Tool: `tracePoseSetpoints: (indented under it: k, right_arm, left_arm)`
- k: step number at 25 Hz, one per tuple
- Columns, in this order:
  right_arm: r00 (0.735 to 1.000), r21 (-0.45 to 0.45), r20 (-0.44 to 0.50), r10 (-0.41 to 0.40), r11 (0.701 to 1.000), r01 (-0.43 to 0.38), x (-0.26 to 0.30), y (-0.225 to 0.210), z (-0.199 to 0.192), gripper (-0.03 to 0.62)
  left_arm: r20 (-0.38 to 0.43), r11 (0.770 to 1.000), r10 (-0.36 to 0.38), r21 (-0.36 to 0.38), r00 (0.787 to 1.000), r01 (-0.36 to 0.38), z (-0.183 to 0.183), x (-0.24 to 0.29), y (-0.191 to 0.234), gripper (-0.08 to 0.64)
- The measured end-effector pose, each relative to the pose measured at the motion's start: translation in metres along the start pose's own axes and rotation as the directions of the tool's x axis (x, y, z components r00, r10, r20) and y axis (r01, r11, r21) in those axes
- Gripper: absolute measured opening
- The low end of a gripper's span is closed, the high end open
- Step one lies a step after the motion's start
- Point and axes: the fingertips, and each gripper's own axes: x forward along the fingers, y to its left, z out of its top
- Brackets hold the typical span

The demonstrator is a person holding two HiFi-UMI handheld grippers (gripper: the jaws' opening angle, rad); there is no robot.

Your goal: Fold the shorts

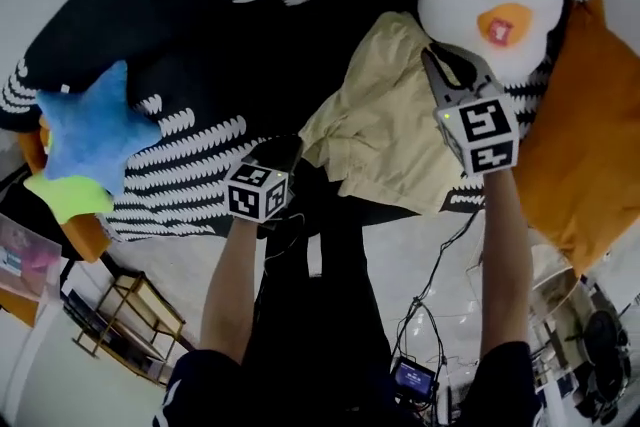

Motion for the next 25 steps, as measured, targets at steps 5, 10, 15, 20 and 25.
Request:
tracePoseSetpoints:
  k: [5,10,15,20,25]
  right_arm:
    - [0.946,-0.469,-0.302,0.119,0.845,-0.257,0.103,0.001,0.054,0.081]
    - [0.753,-0.661,-0.658,-0.006,0.485,-0.573,0.138,0.018,-0.011,0.09]
    - [0.659,-0.599,-0.751,-0.039,0.459,-0.656,0.14,0.007,-0.055,0.148]
    - [0.609,-0.579,-0.789,-0.074,0.421,-0.698,0.137,-0.005,-0.064,0.076]
    - [0.671,-0.594,-0.741,0.041,0.428,-0.682,0.123,-0.004,-0.041,0.031]
  left_arm:
    - [0.073,0.995,0.063,-0.083,0.995,-0.056,0.02,0.004,0.01,0.018]
    - [0.109,0.976,0.135,-0.186,0.985,-0.113,-0.001,-0.011,0.036,0.017]
    - [0.112,0.955,0.186,-0.255,0.976,-0.152,-0.023,-0.024,0.052,0.017]
    - [0.115,0.954,0.194,-0.254,0.974,-0.16,-0.014,-0.023,0.053,0.017]
    - [0.162,0.942,0.242,-0.278,0.957,-0.191,-0.001,-0.027,0.058,0.015]
